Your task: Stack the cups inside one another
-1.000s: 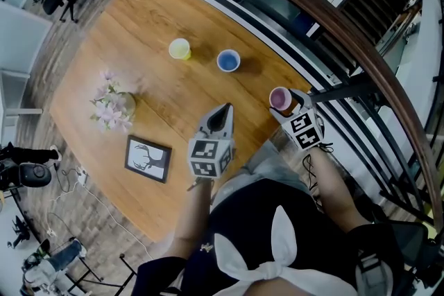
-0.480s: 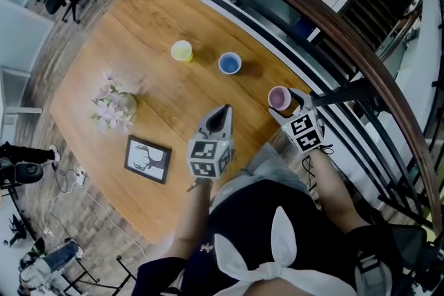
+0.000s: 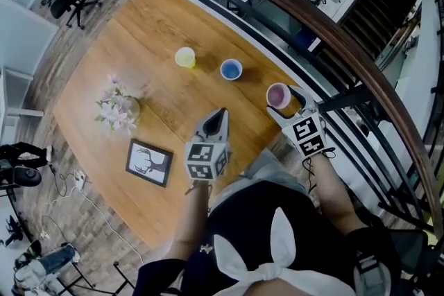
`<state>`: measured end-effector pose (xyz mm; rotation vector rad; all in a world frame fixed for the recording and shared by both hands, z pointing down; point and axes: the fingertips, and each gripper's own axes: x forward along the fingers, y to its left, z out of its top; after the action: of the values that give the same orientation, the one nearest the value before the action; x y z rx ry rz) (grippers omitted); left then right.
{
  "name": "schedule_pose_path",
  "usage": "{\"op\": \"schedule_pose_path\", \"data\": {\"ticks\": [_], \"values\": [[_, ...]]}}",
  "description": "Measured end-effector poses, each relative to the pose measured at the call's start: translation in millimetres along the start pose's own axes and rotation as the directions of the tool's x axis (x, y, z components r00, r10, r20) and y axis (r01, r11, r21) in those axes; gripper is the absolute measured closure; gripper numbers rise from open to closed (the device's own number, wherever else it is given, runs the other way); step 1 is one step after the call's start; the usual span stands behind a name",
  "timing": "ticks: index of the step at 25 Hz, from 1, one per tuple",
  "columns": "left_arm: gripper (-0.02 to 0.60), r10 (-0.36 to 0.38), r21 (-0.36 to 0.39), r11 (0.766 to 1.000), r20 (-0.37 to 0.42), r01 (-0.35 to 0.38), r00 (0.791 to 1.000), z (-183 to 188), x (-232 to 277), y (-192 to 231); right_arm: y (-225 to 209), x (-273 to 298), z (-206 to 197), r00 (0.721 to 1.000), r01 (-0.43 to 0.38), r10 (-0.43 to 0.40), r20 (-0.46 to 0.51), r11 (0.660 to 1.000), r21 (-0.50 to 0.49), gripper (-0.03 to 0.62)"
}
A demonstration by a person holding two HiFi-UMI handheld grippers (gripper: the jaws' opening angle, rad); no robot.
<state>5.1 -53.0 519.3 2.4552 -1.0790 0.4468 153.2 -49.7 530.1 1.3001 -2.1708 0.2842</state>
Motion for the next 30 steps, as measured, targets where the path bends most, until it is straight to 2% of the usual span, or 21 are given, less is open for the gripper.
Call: {"op": "schedule_pose_path", "data": {"ticks": [9, 16, 30], "values": [[0.572, 0.074, -0.016, 0.997, 0.056, -0.073, 0.996, 21, -22, 26, 4, -14, 34, 0.998, 0.001, 0.000, 0.069, 1.000, -0.022, 0.260], [0.572, 0.076, 0.000, 0.997, 0.052, -0.076, 0.996, 21, -24, 23, 6, -11, 49, 0.995, -0.010, 0.014, 0.095, 0.999, -0.037, 0.260], [0.572, 0.095, -0.015, 0.995, 0.052, -0.095, 0.994, 24, -18, 32, 4, 11, 71, 0.990, -0.051, 0.058, 0.125, 0.997, -0.058, 0.260]]}}
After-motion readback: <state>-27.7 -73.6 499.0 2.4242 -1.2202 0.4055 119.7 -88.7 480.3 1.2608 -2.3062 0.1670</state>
